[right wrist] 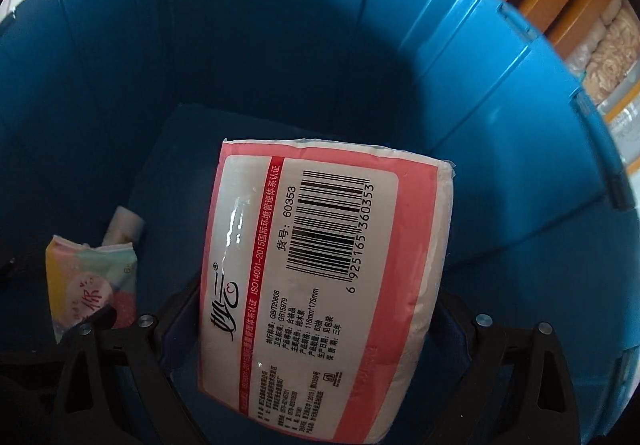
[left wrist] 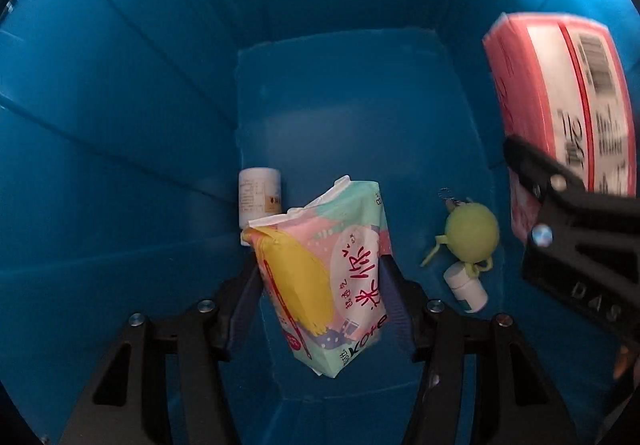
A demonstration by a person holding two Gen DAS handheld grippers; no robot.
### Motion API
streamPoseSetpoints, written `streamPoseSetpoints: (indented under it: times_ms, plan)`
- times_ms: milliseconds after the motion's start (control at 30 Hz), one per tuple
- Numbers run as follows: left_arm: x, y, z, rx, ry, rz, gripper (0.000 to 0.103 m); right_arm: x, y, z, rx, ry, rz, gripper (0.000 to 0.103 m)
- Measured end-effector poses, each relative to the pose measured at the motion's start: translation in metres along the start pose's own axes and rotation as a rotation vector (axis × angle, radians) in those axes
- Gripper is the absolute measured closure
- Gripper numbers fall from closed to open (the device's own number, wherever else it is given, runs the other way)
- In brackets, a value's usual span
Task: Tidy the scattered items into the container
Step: 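Open both grippers to drop the packs into the crate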
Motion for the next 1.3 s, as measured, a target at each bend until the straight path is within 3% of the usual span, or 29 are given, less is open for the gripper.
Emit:
streamPoseSetpoints:
  times_ms: [67,167,233,333,633,800,1300]
  plan:
    - [-0.001,0.0,0.007,0.033,-0.01,0.008,0.045,-0.006,-0.001,0.011,0.024,-0.036,0.006,0.007]
    - [-0.002,-0.002,0.012,0.021,-0.029,-0.019,0.044,-0.016,-0.003,0.028,0.015,-0.09,-0.014,0.007]
    - [-0.004,-0.002,0.016,0.018,-0.043,-0.026,0.035,-0.022,-0.002,0.038,0.001,-0.119,-0.03,0.007]
    - [0.0,-0.012,0.024,0.04,-0.054,-0.014,0.035,-0.028,-0.005,0.049,-0.005,-0.149,-0.06,0.007]
    - [-0.001,-0.013,0.024,0.062,-0.061,-0.007,0.035,-0.032,-0.001,0.058,0.044,-0.155,-0.063,0.005]
    - [0.0,-0.013,0.024,0.066,-0.062,-0.006,0.035,-0.03,-0.036,0.051,0.053,-0.177,-0.069,0.004]
    - [0.001,-0.015,0.025,0.077,-0.066,-0.016,0.035,-0.029,-0.03,0.046,0.046,-0.169,-0.061,0.001]
Point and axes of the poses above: each gripper's, at about its wrist camera, not at the fingertips, and z roughly the way its jaws point, y to its right, x to its top, the point moved 7 cm from there along z, roughly the way its jaws point
